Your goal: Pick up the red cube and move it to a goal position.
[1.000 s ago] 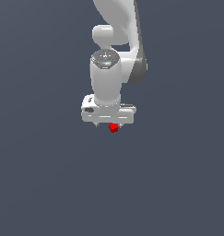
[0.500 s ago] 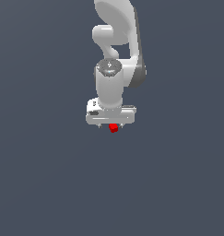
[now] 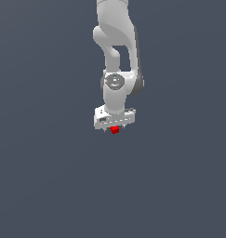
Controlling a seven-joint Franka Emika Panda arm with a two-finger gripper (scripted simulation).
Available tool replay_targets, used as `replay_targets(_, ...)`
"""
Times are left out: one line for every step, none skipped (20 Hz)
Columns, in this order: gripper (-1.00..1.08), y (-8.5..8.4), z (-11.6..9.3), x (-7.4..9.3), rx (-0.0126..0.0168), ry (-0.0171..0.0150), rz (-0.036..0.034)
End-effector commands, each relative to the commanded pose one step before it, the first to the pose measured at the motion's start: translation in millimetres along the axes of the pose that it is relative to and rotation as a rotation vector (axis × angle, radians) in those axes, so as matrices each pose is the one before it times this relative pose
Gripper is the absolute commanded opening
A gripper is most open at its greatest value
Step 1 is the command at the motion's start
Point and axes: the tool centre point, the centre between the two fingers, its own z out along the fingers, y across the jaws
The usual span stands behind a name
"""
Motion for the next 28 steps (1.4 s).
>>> replay_targets(1.00,-4.29,17.24,-10.32,0.00004,-0.00020,-0.04867)
replay_targets(1.00,-1.39,5.92,-3.37,-0.00008,-0.00035,-0.01609)
replay_targets(1.00,-1.26,5.47,-3.08,-0.00010,-0.00033,-0.01479)
replay_targets(1.00,-1.10,5.01,-2.79,-0.00013,-0.00031,-0.01346)
replay_targets(1.00,-0.97,4.56,-2.51,-0.00016,-0.00029,-0.01217)
replay_targets(1.00,-0.84,4.10,-2.23,-0.00018,-0.00027,-0.01087)
replay_targets(1.00,-0.72,3.64,-1.96,-0.00019,-0.00025,-0.00959)
replay_targets(1.00,-0.59,3.17,-1.69,-0.00019,-0.00023,-0.00828)
replay_targets(1.00,-0.50,2.69,-1.42,-0.00019,-0.00020,-0.00704)
replay_targets(1.00,-0.39,2.21,-1.16,-0.00017,-0.00017,-0.00573)
replay_targets(1.00,-0.30,1.73,-0.90,-0.00014,-0.00014,-0.00447)
replay_targets(1.00,-0.20,1.24,-0.65,-0.00011,-0.00010,-0.00316)
replay_targets(1.00,-0.14,0.74,-0.38,-0.00007,-0.00006,-0.00195)
replay_targets(1.00,-0.07,0.25,-0.12,-0.00002,-0.00002,-0.00069)
replay_targets(-1.00,0.00,0.00,0.00,0.00000,0.00000,0.00000)
replay_targets(-1.00,0.00,0.00,0.00,0.00000,0.00000,0.00000)
replay_targets(-1.00,0.00,0.00,0.00,0.00000,0.00000,0.00000)
replay_targets(-1.00,0.00,0.00,0.00,0.00000,0.00000,0.00000)
replay_targets(-1.00,0.00,0.00,0.00,0.00000,0.00000,0.00000)
replay_targets(-1.00,0.00,0.00,0.00,0.00000,0.00000,0.00000)
replay_targets(-1.00,0.00,0.00,0.00,0.00000,0.00000,0.00000)
replay_targets(-1.00,0.00,0.00,0.00,0.00000,0.00000,0.00000)
replay_targets(-1.00,0.00,0.00,0.00,0.00000,0.00000,0.00000)
replay_targets(-1.00,0.00,0.00,0.00,0.00000,0.00000,0.00000)
replay_targets(-1.00,0.51,-0.44,0.04,-0.00044,0.00058,0.00095)
replay_targets(-1.00,0.01,-0.28,0.06,0.00000,0.00000,0.00000)
replay_targets(-1.00,0.02,-0.83,0.19,0.00000,0.00000,0.00000)
replay_targets(-1.00,0.04,-1.38,0.31,0.00000,0.00000,0.00000)
